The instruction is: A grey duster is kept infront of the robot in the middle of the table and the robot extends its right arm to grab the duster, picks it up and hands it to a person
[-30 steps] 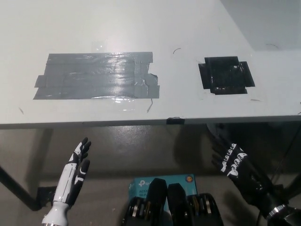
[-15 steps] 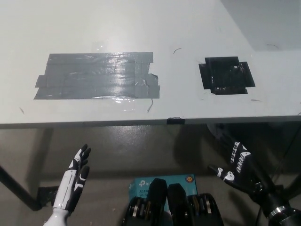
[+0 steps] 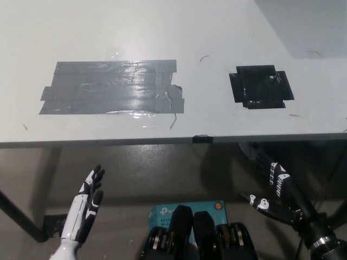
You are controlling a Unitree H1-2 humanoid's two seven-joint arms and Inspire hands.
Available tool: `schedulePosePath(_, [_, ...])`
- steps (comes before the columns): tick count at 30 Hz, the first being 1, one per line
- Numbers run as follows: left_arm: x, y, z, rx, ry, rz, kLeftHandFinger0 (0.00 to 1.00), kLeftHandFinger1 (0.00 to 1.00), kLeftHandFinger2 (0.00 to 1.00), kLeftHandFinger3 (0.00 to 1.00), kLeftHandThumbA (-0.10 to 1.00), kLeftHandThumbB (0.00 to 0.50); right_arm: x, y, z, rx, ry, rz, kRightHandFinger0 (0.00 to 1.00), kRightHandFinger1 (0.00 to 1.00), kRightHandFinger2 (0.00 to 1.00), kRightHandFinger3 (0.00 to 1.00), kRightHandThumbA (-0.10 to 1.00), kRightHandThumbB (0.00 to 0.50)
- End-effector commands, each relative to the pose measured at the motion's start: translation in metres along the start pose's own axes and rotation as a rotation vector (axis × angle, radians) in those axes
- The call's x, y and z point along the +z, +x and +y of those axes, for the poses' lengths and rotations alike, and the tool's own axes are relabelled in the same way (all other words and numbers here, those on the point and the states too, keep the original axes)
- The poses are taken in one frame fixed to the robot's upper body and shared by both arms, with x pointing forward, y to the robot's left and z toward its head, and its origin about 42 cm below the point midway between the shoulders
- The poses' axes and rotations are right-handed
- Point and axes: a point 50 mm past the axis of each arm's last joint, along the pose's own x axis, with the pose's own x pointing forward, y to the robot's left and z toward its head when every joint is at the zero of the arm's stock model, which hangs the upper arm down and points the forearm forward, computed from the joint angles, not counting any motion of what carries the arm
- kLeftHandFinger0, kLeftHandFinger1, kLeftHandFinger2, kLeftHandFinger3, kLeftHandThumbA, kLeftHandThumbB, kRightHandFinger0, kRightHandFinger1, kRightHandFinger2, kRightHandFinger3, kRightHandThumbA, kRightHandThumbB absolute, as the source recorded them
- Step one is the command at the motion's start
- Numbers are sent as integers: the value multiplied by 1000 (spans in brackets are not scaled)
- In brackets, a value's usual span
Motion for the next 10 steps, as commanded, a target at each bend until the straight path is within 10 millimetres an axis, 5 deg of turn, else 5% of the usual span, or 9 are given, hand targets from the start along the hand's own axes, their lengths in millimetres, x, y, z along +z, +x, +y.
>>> schedulePosePath(1, [10, 4, 5, 33, 17, -47, 1000, 1000, 1000, 1000, 1000, 276, 12, 4, -1, 1, -38, -77, 1000, 1000, 1000, 1000, 993, 406])
schedulePosePath(10, [11, 6, 6, 32, 18, -60, 1000, 1000, 1000, 1000, 1000, 259, 11, 6, 0, 0, -45, -79, 1000, 1000, 1000, 1000, 987, 406])
